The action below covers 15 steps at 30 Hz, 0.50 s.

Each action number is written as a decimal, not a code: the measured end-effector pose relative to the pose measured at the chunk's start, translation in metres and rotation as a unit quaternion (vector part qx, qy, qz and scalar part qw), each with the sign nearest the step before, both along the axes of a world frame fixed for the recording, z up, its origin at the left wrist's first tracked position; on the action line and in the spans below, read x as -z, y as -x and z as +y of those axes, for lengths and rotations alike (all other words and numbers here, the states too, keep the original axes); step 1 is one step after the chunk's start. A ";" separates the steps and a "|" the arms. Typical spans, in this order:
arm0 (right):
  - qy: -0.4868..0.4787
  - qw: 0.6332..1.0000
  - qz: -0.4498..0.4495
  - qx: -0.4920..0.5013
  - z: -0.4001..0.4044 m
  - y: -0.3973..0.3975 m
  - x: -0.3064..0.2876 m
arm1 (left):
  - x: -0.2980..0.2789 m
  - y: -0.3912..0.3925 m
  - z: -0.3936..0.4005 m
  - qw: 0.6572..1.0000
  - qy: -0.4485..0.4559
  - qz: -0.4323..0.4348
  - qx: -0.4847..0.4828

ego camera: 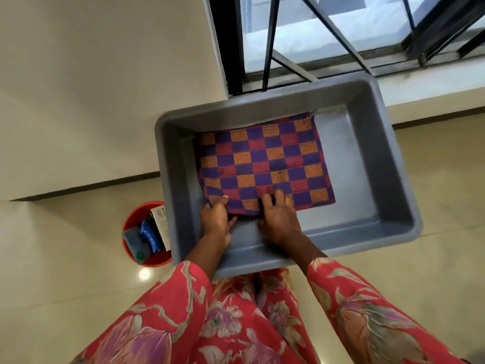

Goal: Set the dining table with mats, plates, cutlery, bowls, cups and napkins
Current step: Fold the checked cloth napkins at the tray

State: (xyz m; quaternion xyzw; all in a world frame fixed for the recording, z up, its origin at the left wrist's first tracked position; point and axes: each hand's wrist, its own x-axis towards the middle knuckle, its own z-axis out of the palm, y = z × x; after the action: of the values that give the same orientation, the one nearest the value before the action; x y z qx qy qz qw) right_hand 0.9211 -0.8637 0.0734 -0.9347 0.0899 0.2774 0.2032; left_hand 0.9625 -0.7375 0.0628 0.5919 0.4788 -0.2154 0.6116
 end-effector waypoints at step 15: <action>-0.023 0.992 -0.118 -0.026 -0.018 -0.009 -0.078 | -0.100 0.001 -0.005 0.976 0.144 -0.149 -0.063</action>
State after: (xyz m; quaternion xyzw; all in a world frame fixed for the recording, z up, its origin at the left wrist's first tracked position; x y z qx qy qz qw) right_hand 0.9304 -0.8817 0.1514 -0.9580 0.0347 0.1722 0.2268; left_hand 0.9618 -0.7424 0.1625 0.4917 0.3824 -0.1530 0.7672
